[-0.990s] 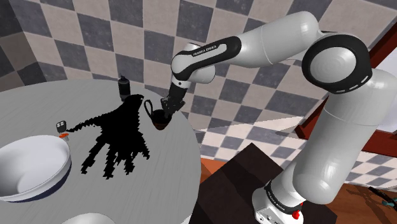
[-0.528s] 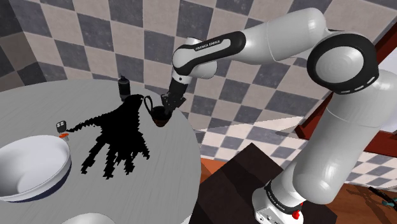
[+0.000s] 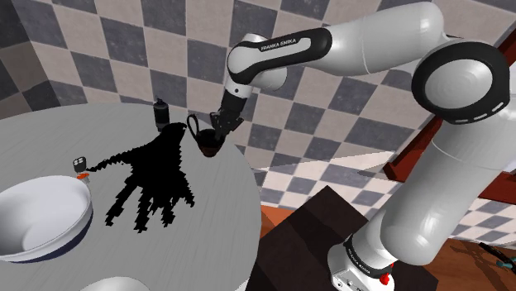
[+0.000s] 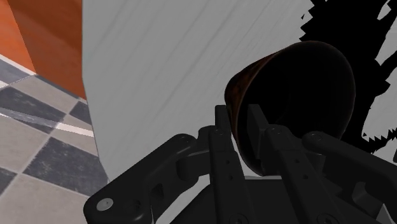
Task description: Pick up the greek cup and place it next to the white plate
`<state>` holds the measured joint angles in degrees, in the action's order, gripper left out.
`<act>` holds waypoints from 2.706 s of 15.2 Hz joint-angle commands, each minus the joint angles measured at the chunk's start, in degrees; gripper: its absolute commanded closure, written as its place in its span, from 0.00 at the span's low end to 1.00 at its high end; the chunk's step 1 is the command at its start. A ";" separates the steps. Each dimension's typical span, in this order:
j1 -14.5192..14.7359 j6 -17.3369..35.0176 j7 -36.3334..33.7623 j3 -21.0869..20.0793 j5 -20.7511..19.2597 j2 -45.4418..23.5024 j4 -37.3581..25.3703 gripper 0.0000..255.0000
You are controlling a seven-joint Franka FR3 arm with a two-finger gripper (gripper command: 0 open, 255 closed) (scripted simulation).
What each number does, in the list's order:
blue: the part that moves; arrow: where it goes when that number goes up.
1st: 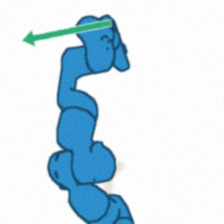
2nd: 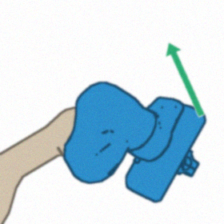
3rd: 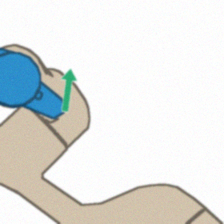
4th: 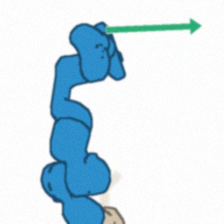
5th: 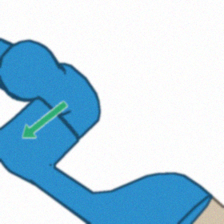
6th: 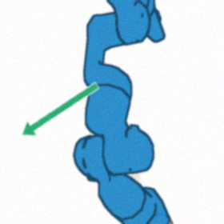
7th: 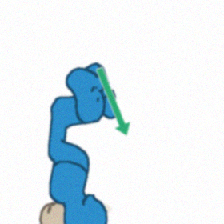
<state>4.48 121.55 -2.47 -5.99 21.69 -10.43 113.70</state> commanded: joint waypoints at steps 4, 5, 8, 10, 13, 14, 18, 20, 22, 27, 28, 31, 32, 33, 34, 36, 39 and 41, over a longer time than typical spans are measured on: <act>-0.12 -3.23 -1.12 0.13 -0.52 1.55 -1.81 1.00; -0.14 -3.90 -1.35 0.16 -0.62 1.85 -2.21 1.00; -0.21 -5.90 -2.02 0.22 -0.90 2.67 -3.47 1.00; -0.25 -7.24 -2.47 0.26 -1.08 3.17 -4.38 1.00; -0.32 -9.28 -3.14 0.32 -1.33 3.84 -5.84 1.00; -0.34 -9.96 -3.36 0.34 -1.41 4.03 -6.35 1.00; -0.43 -12.71 -4.24 0.41 -1.70 4.72 -8.53 1.00; -0.47 -14.09 -4.67 0.45 -1.84 4.99 -9.70 1.00; -0.52 -15.49 -5.11 0.48 -1.96 5.22 -10.93 1.00; -0.62 -19.02 -6.21 0.56 -2.24 5.58 -14.26 1.00; -0.64 -19.73 -6.43 0.57 -2.29 5.61 -14.97 1.00; 0.76 -18.99 -8.90 -0.61 -2.22 6.41 -14.29 1.00; 1.47 -18.41 -10.08 -1.22 -2.18 6.71 -13.83 1.00; 2.19 -17.83 -11.28 -1.83 -2.15 6.96 -13.43 1.00; 2.89 -17.26 -12.49 -2.46 -2.13 7.16 -13.10 1.00; 4.32 -16.16 -14.95 -3.71 -2.15 7.38 -12.65 1.00; 6.45 -14.58 -18.73 -5.63 -2.33 7.29 -12.49 1.00; 7.89 -13.59 -21.32 -6.91 -2.58 6.94 -12.72 1.00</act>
<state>11.57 107.53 -22.24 -12.20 19.24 -3.40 101.17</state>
